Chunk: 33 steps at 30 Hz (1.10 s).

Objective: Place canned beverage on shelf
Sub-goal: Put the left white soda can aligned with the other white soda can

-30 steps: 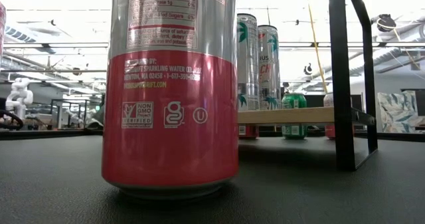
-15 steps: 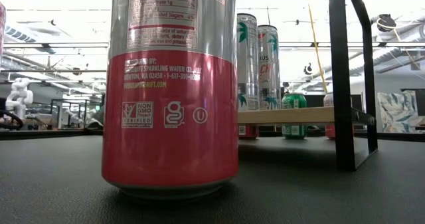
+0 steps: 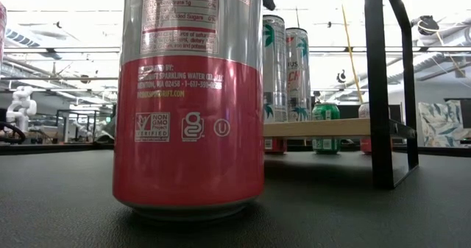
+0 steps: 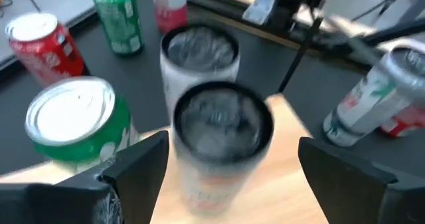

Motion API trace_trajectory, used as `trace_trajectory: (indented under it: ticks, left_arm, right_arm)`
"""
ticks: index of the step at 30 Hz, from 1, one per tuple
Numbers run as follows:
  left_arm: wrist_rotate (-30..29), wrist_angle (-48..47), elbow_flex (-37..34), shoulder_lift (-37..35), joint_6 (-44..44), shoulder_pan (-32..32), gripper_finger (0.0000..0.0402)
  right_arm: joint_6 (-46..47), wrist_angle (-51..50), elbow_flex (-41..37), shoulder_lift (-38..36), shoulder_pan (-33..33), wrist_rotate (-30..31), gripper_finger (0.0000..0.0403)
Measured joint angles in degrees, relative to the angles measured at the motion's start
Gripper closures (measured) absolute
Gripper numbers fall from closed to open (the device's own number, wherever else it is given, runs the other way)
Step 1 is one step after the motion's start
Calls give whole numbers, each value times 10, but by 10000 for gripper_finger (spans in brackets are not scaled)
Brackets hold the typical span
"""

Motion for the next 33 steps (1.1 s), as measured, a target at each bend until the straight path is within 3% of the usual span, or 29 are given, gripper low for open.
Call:
trace_trajectory:
  ticks: [20,33]
  left_arm:
    - [12,35,-1,30,-2,19,63]
    - [1,33,0,30,-18,16,123]
  right_arm:
    - [-2,0,0,0,0,14,51]
    - [2,0,0,0,0,14,51]
